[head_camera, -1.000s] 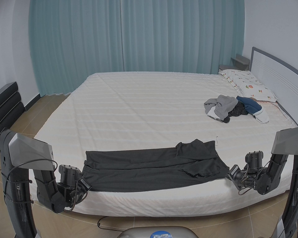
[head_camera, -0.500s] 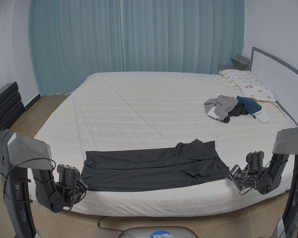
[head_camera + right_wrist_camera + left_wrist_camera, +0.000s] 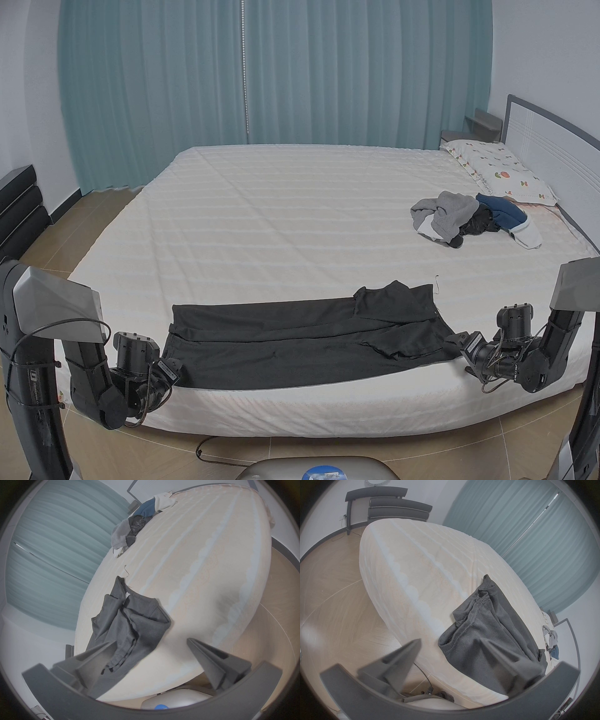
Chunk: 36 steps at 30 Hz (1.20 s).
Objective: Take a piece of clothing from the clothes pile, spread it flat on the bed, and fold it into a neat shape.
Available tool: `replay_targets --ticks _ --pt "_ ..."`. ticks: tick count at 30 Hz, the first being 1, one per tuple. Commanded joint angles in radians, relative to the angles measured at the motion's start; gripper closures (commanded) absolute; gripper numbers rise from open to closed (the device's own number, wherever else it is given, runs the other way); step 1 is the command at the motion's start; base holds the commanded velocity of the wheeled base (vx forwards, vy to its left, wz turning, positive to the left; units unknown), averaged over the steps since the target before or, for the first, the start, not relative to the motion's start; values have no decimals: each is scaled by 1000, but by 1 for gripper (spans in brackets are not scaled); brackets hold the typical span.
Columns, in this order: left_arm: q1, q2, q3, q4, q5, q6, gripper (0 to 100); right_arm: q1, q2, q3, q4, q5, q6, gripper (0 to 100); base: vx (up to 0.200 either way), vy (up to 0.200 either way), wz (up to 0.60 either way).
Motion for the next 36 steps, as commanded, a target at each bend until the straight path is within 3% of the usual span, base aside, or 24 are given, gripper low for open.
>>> replay_targets --ticks 1,5,11,18,19,29,36 --pt "3 -19 5 -3 -1 -7 0 -12 -144 6 10 7 5 0 0 0 0" --pt "7 -62 16 -10 -27 -25 0 49 -198 6 6 31 25 0 0 0 0" --pt "26 -96 40 -17 -82 -58 0 147 -89 -82 -7 65 158 0 0 0 0" --pt "35 -90 39 -17 -84 -58 0 159 35 -138 -33 68 164 0 0 0 0" --pt "32 -88 40 -17 -87 -58 0 190 69 -144 -40 59 163 0 0 0 0" --pt "30 -85 42 -17 -102 -58 0 204 99 -132 -69 54 158 0 0 0 0" --pt "30 -84 42 -17 -102 -58 0 227 135 -118 -115 8 144 0 0 0 0"
